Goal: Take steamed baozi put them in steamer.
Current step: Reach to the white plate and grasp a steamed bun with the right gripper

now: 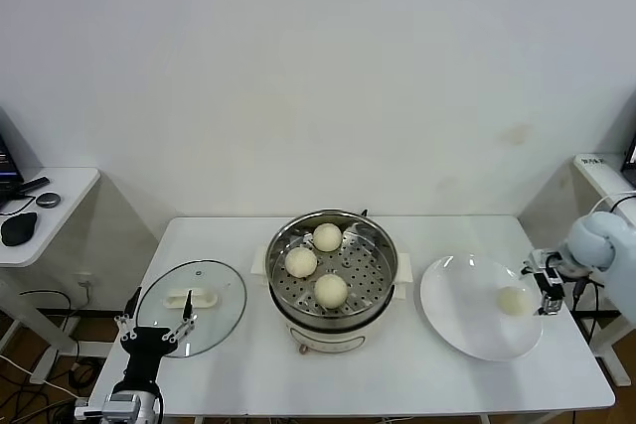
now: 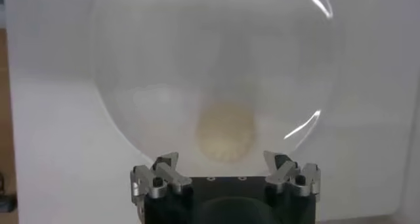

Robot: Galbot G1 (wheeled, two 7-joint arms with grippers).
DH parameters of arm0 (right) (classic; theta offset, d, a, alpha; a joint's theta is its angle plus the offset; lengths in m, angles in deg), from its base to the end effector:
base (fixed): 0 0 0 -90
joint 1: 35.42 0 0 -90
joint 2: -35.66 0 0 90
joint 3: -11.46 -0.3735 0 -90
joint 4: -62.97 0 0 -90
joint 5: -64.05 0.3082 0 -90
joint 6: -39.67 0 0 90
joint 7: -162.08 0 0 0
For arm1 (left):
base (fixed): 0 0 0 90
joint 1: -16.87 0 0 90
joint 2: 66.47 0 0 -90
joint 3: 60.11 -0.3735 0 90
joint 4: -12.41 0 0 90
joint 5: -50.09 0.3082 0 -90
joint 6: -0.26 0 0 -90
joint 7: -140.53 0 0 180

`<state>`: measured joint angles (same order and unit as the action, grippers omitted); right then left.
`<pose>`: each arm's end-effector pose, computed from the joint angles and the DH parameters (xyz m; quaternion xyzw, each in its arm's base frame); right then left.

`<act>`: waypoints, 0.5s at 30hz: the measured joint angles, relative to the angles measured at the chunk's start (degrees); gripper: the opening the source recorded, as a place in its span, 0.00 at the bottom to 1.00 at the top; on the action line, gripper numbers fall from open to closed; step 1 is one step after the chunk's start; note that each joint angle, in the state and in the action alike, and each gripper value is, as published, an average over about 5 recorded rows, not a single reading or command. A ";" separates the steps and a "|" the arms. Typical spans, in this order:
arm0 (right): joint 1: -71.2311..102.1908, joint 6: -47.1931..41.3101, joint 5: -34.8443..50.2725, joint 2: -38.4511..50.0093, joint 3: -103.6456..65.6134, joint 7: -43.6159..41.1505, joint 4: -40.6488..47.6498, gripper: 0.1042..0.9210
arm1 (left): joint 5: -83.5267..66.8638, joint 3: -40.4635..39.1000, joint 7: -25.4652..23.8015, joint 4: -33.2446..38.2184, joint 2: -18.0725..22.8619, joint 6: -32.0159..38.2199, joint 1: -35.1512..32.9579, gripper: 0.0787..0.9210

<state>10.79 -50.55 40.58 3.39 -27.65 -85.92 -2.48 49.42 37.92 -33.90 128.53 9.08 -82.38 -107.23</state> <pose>0.4402 -0.3079 -0.2037 0.4457 -0.5206 0.5690 0.4545 0.1032 0.0968 -0.3363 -0.0368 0.9899 0.1368 0.0101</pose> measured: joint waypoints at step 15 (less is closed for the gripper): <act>1.92 -1.23 -3.66 -5.77 -2.62 1.46 5.43 0.77 | 0.00 0.52 0.02 0.08 0.21 0.16 -0.31 0.88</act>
<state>12.72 -51.78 36.91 -2.39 -30.27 -84.46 2.94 49.42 38.43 -33.88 128.61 9.29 -82.21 -107.54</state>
